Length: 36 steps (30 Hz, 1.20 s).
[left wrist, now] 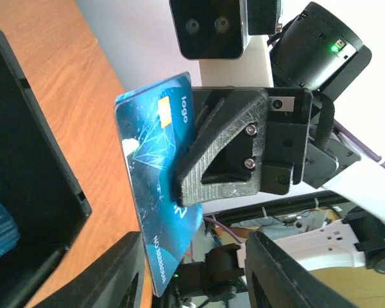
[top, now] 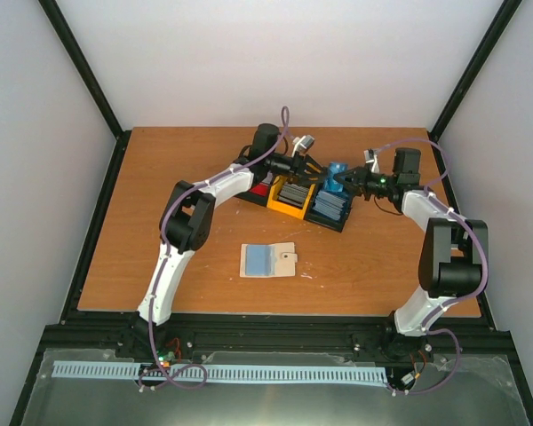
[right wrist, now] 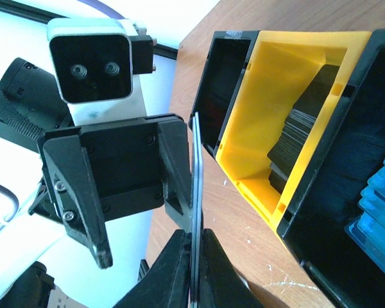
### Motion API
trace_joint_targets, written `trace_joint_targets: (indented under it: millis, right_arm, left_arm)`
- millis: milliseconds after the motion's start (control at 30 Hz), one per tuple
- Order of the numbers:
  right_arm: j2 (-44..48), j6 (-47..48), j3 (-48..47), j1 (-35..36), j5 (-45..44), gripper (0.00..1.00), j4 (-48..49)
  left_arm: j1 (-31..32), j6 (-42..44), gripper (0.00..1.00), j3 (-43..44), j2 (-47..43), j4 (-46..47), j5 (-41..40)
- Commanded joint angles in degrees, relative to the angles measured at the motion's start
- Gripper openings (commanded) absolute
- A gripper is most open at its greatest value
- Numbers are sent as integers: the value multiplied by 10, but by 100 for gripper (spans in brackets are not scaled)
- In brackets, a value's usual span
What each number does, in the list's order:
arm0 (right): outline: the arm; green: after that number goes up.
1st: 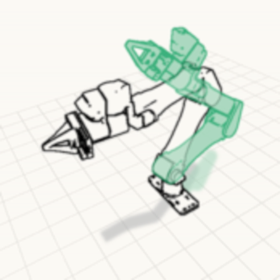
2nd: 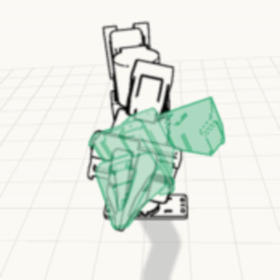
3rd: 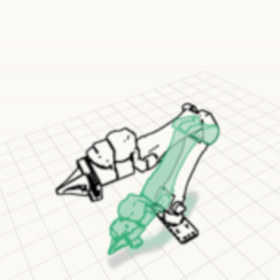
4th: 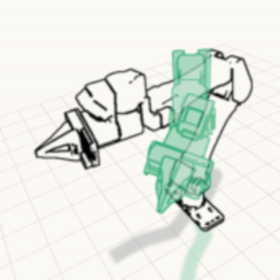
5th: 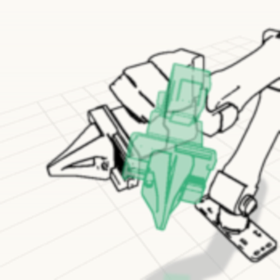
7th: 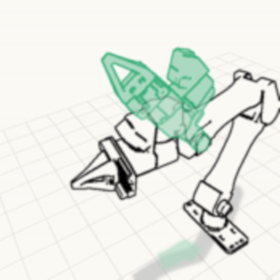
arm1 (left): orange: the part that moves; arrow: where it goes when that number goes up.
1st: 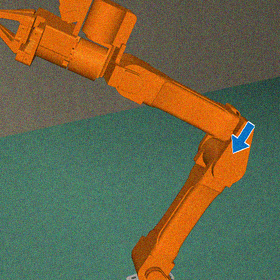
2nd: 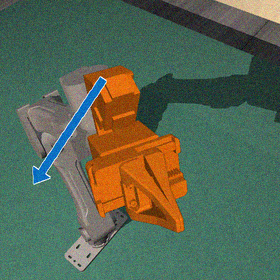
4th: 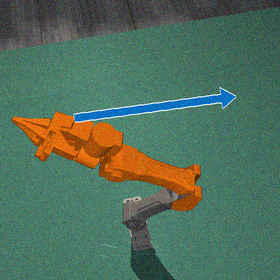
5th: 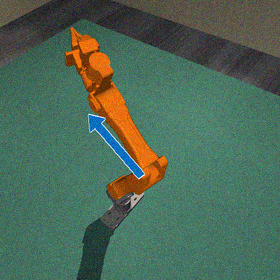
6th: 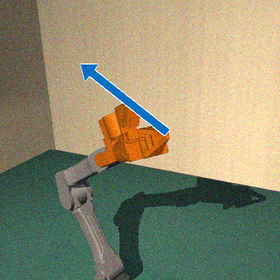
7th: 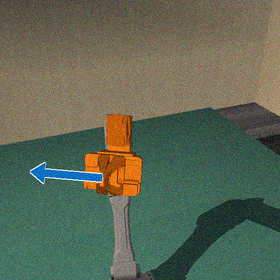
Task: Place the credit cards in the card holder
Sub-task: Pick up the credit card from the storage box.
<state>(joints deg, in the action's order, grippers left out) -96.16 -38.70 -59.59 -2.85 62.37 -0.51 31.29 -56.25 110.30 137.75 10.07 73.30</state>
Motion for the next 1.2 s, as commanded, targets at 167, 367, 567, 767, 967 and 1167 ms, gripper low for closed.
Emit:
trace_joint_targets:
  millis: [167,367,567,767,967,1167]
  right_arm:
    - [-19,-10,-20,0,22,5,37]
    - [-9,-4,-19,0,22,3,33]
    - [-10,-3,-19,1,31,3,28]
    - [-13,-5,-29,7,25,3,27]
    - [0,-17,-26,7,23,7,41]
    - [32,-37,-7,-4,14,33,65]
  left_arm:
    - [10,-13,37,44,32,-15,7]
    - [5,29,36,67,42,-103,-35]
    - [13,29,35,82,43,-82,-22]
    - [16,16,23,77,39,-42,1]
    - [15,12,1,76,31,-19,14]
    - [-2,8,1,61,-1,-5,25]
